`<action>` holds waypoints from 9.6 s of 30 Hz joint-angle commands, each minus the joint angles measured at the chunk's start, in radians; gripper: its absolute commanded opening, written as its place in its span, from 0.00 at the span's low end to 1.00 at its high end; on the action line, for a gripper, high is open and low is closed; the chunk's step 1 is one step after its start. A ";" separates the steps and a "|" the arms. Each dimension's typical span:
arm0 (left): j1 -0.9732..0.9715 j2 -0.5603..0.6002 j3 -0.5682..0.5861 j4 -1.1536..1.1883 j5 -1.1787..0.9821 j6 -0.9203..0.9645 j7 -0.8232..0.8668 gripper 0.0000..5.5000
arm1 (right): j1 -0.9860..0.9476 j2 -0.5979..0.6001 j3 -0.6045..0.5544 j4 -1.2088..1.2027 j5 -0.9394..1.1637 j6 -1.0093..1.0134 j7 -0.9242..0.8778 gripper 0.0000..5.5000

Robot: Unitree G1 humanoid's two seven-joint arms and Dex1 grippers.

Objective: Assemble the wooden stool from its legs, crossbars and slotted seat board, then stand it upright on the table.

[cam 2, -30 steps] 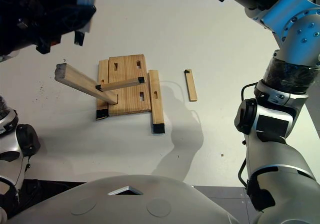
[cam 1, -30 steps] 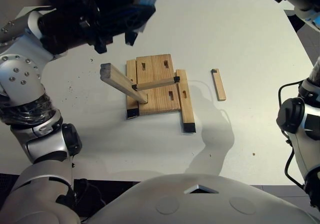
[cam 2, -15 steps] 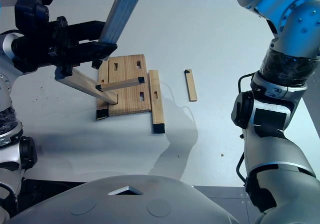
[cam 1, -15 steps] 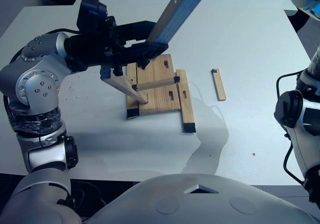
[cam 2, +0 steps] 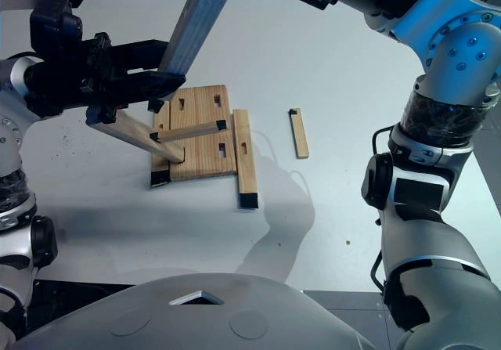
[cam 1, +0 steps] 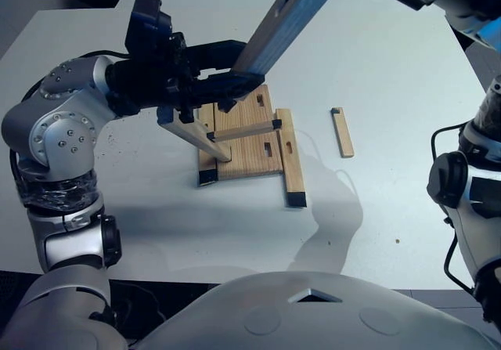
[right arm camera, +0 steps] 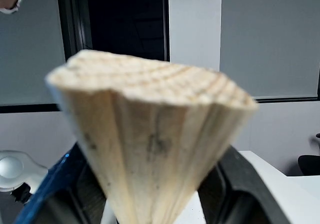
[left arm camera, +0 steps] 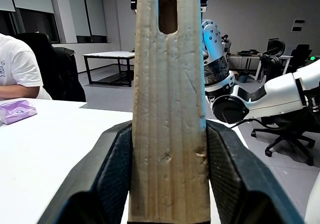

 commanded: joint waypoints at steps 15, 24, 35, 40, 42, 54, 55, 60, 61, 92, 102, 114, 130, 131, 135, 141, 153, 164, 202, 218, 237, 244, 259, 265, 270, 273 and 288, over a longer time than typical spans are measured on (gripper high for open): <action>0.102 -0.150 0.312 0.252 0.230 -0.285 0.598 0.53 | 0.247 -0.136 0.228 0.139 -0.559 -0.523 0.209 0.37; 0.114 -0.214 0.368 0.335 0.226 -0.292 0.776 0.53 | 0.449 -0.084 0.193 -0.085 -0.430 -0.426 0.195 0.37; 0.123 -0.253 0.330 0.370 0.235 -0.321 0.768 0.53 | 0.490 -0.047 0.236 -0.020 -0.449 -0.432 0.225 0.37; 0.132 -0.258 0.327 0.385 0.235 -0.333 0.762 0.53 | 0.476 -0.050 0.252 0.060 -0.486 -0.480 0.266 0.37; 0.134 -0.262 0.323 0.391 0.236 -0.338 0.761 0.53 | 0.474 -0.057 0.260 0.082 -0.495 -0.498 0.290 0.37; 0.205 -0.312 0.325 0.341 0.226 -0.361 0.789 0.53 | 0.452 -0.138 0.387 0.100 -0.599 -0.580 0.508 0.37; 0.212 -0.317 0.325 0.335 0.225 -0.362 0.792 0.53 | 0.445 -0.141 0.379 0.088 -0.586 -0.567 0.506 0.37; 0.260 -0.340 0.336 0.292 0.218 -0.362 0.815 0.53 | 0.411 -0.183 0.297 0.058 -0.548 -0.514 0.482 0.37; 0.270 -0.345 0.339 0.284 0.216 -0.363 0.821 0.53 | 0.403 -0.195 0.281 0.058 -0.545 -0.502 0.475 0.37; 0.432 -0.510 0.314 0.144 0.217 -0.459 0.911 0.53 | 0.252 -0.232 0.415 0.183 -0.675 -0.452 0.557 0.37; 0.499 -0.626 0.274 0.105 0.240 -0.564 0.943 0.53 | 0.213 -0.248 0.471 0.190 -0.695 -0.416 0.611 0.37; 0.578 -0.711 0.236 0.085 0.250 -0.662 0.963 0.53 | 0.101 -0.199 0.530 0.267 -0.722 -0.345 0.598 0.37; 0.602 -0.731 0.179 0.090 0.253 -0.692 0.972 0.53 | 0.163 -0.240 0.564 0.145 -0.719 -0.316 0.613 0.37; 0.603 -0.730 0.177 0.089 0.252 -0.692 0.974 0.53 | 0.164 -0.231 0.562 0.142 -0.716 -0.313 0.603 0.37; 0.604 -0.725 0.173 0.088 0.246 -0.688 0.979 0.53 | 0.173 -0.204 0.562 0.136 -0.716 -0.310 0.566 0.37; 0.603 -0.718 0.169 0.080 0.237 -0.681 0.984 0.53 | 0.119 -0.168 0.580 0.255 -0.784 -0.357 0.519 0.37; 0.632 -0.724 0.115 0.056 0.223 -0.661 0.984 0.53 | 0.071 -0.086 0.713 0.246 -0.880 -0.384 0.500 0.37; 0.618 -0.691 0.071 0.075 0.247 -0.622 0.965 0.53 | 0.129 -0.057 0.754 0.194 -0.914 -0.342 0.400 0.37; 0.552 -0.582 -0.024 -0.042 0.349 -0.484 1.007 0.53 | 0.125 -0.129 0.739 -0.019 -0.832 -0.140 0.324 0.37; 0.562 -0.571 0.154 -0.066 0.310 -0.463 1.103 0.53 | 0.099 -0.113 0.682 -0.033 -0.793 -0.063 0.291 0.37; 0.648 -0.511 -0.041 -0.120 0.206 -0.398 0.891 0.53 | 0.135 -0.110 0.597 0.058 -0.811 -0.315 0.357 0.37; 0.576 -0.451 0.072 -0.026 0.134 -0.371 0.842 0.53 | 0.244 -0.092 0.363 -0.024 -0.686 -0.291 0.241 0.58; 0.626 -0.333 0.168 -0.139 0.221 -0.283 0.967 0.53 | 0.578 -0.189 -0.192 -0.391 -0.366 -0.111 -0.058 0.62; 0.630 -0.289 0.046 -0.226 0.501 -0.332 1.027 0.44 | 0.868 0.167 0.184 -0.540 -0.855 -0.260 -0.701 0.44; 0.637 -0.358 -0.046 -0.351 0.575 -0.301 1.091 0.30 | 0.943 0.373 0.430 -0.704 -1.036 -0.270 -0.958 0.30; 0.645 -0.391 -0.102 -0.425 0.604 -0.253 1.128 0.22 | 0.967 0.413 0.502 -0.739 -1.111 -0.264 -1.026 0.22; 0.614 -0.446 -0.194 -0.437 0.727 -0.262 1.125 0.00 | 0.901 0.450 0.587 -0.649 -1.190 -0.292 -0.945 0.00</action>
